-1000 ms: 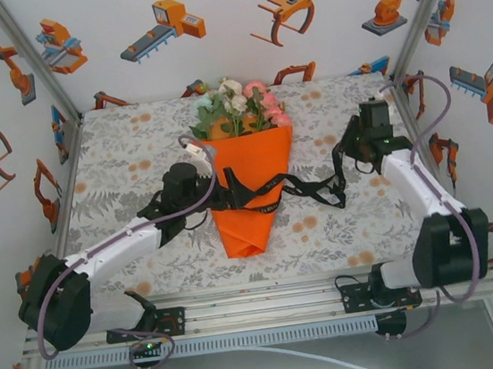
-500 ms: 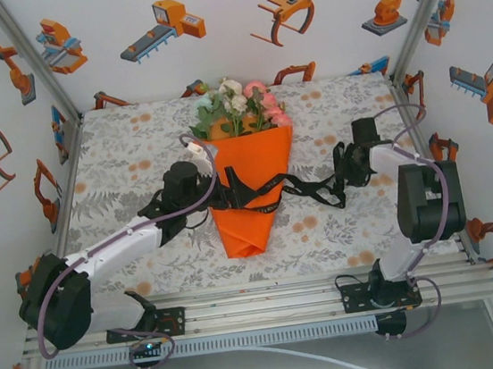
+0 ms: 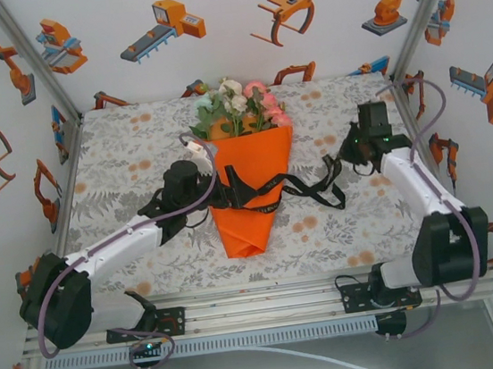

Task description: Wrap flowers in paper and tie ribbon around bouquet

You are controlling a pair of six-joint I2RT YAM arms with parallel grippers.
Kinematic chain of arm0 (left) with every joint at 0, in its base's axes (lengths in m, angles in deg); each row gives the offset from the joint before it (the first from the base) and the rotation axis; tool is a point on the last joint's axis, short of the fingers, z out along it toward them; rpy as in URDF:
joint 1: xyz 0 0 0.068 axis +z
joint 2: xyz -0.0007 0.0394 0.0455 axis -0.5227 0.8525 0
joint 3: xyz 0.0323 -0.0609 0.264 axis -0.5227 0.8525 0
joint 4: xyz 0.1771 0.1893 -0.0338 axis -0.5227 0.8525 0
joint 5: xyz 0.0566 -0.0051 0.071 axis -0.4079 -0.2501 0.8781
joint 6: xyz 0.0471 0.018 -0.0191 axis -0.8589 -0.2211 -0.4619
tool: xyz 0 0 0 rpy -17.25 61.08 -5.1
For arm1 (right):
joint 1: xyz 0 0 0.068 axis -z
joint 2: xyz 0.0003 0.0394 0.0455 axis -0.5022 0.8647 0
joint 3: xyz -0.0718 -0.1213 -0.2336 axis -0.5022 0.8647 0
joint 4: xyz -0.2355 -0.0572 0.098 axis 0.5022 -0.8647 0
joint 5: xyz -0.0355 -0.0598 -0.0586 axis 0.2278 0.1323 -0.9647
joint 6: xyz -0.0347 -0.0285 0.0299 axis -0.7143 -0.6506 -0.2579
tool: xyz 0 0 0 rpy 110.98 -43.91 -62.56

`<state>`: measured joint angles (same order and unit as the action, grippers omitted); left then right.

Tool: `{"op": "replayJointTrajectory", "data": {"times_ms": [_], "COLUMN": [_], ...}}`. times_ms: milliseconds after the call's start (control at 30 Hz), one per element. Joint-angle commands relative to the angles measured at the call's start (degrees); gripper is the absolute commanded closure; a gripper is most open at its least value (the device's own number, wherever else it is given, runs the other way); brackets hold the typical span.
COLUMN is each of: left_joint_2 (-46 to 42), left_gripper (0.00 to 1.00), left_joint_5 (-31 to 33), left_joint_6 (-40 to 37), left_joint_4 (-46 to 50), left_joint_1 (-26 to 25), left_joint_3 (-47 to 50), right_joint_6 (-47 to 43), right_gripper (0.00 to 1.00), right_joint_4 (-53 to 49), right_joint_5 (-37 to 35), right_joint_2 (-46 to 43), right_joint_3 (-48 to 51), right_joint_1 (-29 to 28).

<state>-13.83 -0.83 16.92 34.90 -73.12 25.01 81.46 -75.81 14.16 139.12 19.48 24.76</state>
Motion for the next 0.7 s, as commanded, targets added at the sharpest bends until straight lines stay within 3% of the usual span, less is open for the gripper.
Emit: {"op": "replayJointTrajectory", "data": {"times_ms": [0, 167, 333, 400, 533, 667], "left_joint_2": [0.24, 0.74, 1.54, 3.15, 9.28, 16.13], "left_gripper": [0.22, 0.22, 0.22, 0.23, 0.32, 0.35], "left_joint_5": [-0.71, -8.33, -13.5, -13.87, -12.87, -14.08], "left_joint_6": [-0.82, -1.67, -3.08, -1.92, 5.94, 3.92], "left_joint_4": [-0.35, -5.01, -7.45, -8.26, -20.1, -25.67], "left_joint_1": [-0.15, -0.31, -1.36, -1.72, -2.51, -3.27], "left_joint_3": [-2.47, -4.32, -8.49, -9.96, -10.52, -14.18], "right_joint_6": [-2.09, -2.53, 0.35, 2.57, 3.81, 4.93], "right_gripper": [1.0, 1.0, 1.0, 1.0, 1.0, 1.0], "right_joint_4": [-4.81, -4.58, -1.17, -0.66, 0.52, 0.79], "right_joint_5": [-1.54, 1.24, 7.27, 6.61, 5.05, 4.81], "right_joint_2": [-3.72, -5.3, -5.12, -5.17, -5.21, -4.53], "right_joint_3": [-7.57, -13.69, -13.85, -13.38, -13.06, -13.22], "right_joint_1": [-4.19, -10.35, -12.77, -13.81, -16.33, -17.39]}}
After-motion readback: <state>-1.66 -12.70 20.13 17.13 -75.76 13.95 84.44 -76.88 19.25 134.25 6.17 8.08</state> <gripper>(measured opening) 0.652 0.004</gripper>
